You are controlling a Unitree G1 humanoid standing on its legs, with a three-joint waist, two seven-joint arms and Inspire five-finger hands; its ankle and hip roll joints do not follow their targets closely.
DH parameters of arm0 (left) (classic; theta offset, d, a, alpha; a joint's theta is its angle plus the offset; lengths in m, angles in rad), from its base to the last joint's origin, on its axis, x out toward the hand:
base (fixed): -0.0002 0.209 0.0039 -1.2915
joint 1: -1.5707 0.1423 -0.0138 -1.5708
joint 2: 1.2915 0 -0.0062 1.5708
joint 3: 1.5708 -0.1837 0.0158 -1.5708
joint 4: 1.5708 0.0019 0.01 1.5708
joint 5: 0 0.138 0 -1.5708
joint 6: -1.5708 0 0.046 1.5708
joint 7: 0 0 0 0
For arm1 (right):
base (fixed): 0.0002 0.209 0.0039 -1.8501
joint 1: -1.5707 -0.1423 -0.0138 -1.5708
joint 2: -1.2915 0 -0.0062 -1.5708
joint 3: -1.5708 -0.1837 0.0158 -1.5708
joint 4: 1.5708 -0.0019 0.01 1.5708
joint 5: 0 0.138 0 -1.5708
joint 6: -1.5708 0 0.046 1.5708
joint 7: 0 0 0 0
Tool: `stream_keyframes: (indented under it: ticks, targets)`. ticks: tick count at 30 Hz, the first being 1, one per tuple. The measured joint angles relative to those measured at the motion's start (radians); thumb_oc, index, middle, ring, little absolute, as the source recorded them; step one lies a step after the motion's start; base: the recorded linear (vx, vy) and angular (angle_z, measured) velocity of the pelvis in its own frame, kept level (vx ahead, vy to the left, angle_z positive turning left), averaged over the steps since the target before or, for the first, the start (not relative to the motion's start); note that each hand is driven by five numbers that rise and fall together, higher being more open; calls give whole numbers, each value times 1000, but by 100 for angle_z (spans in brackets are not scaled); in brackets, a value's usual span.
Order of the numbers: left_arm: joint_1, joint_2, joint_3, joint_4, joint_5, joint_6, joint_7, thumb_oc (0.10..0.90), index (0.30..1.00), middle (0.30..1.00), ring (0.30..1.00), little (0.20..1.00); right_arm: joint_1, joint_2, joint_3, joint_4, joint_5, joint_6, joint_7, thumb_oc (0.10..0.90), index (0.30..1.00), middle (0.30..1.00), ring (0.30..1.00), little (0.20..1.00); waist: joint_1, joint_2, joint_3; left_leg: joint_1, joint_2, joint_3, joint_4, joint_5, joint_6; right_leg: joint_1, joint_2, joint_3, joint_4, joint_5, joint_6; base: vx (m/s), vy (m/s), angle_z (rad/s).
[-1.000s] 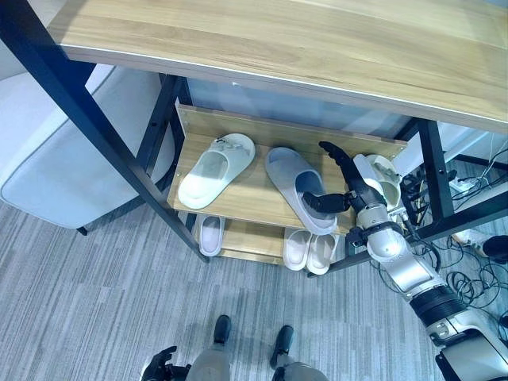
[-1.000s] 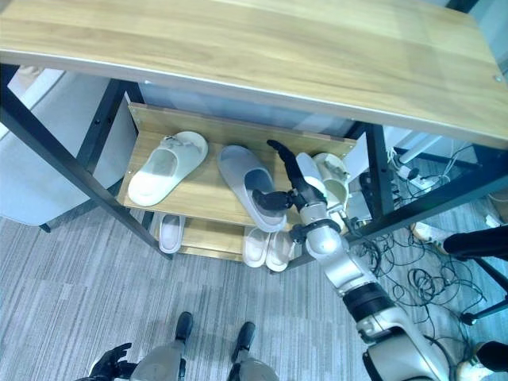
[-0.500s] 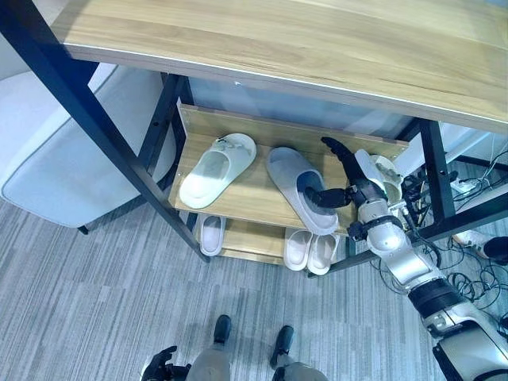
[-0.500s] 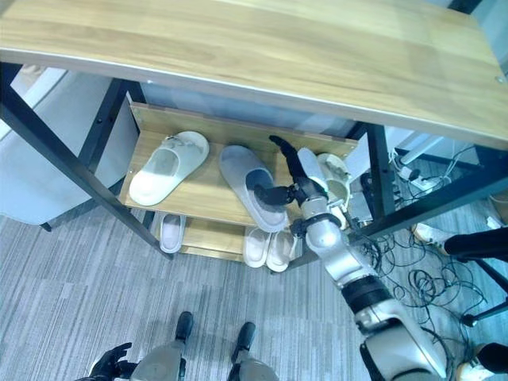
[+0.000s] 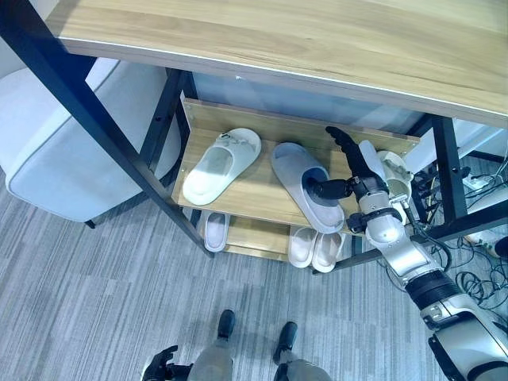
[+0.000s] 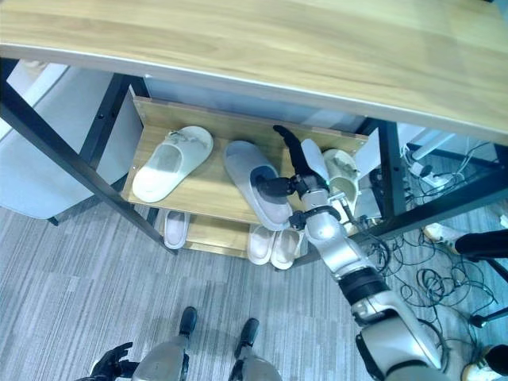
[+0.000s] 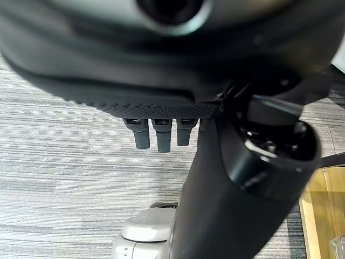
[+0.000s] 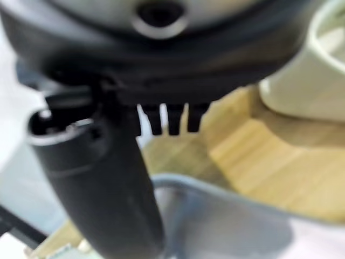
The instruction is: Arrange the slippers neatly on the shoe rack.
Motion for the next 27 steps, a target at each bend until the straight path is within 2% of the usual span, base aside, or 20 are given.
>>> stream_keyframes:
  ticks: [1, 2, 3, 4, 5, 11, 21, 27]
  targets:
    - [0, 0, -1, -2, 0, -3, 1, 800, 900, 900, 900, 900, 0, 8, 2, 0, 0, 0, 0, 800, 900, 900, 900, 900, 0, 1, 2, -2, 0, 0, 0, 1, 0, -2, 0, 0, 0, 0, 0, -14, 2, 3]
    - [0, 0, -8, -4, -2, -4, 2, 800, 900, 900, 900, 900, -1, 13, 10, 0, 1, 0, 0, 676, 714, 714, 714, 714, 2, 2, 2, -6, 0, -1, 0, 1, 0, -5, 0, 0, 0, 0, 0, 0, 0, 0]
    - [0, 0, -8, -5, -9, -4, 2, 800, 900, 900, 900, 900, -5, 23, 14, 0, 2, 0, 0, 605, 608, 608, 608, 608, 2, 2, 3, -10, 0, -1, 0, 2, 0, -10, 0, 0, 0, 0, 0, 0, 0, 0]
    - [-2, 0, -8, -5, -13, -4, 3, 800, 900, 900, 900, 900, -11, 33, 15, 0, 2, 0, 0, 456, 385, 385, 385, 385, 3, 2, 3, -15, 0, -1, 0, 4, -1, -15, 0, 0, 0, 0, 0, 0, 0, 0]
    - [-3, 0, -8, -6, -17, -4, 3, 800, 900, 900, 900, 900, -13, 39, 15, 1, 2, 1, 0, 400, 300, 300, 300, 300, 3, 3, 3, -17, 0, -1, 0, 4, -1, -17, 0, 0, 0, 0, 0, 0, 0, 0]
    - [-15, -1, -10, -11, -18, -4, 2, 800, 900, 900, 900, 900, -44, 46, 31, 5, 6, 1, -9, 400, 300, 300, 300, 300, 16, 15, 11, -19, 0, -3, 0, 4, -1, -17, 0, 0, 0, 0, 0, 0, 0, 0]
    - [-21, -2, -10, -12, -17, -3, 2, 800, 900, 900, 900, 900, -42, 46, 36, 0, 18, 2, -16, 400, 300, 300, 300, 300, 22, 14, 11, -7, 0, -3, 0, 4, -1, -5, 0, 0, 0, 0, 0, 0, 0, 0]
    - [-23, 0, -1, -12, -15, -2, 1, 800, 900, 900, 900, 900, 25, 33, 17, -96, 11, 7, -12, 400, 300, 300, 300, 300, 14, 4, 14, 5, -1, -2, 0, 4, -1, 6, 0, 1, 0, 0, 0, 0, 0, 0]
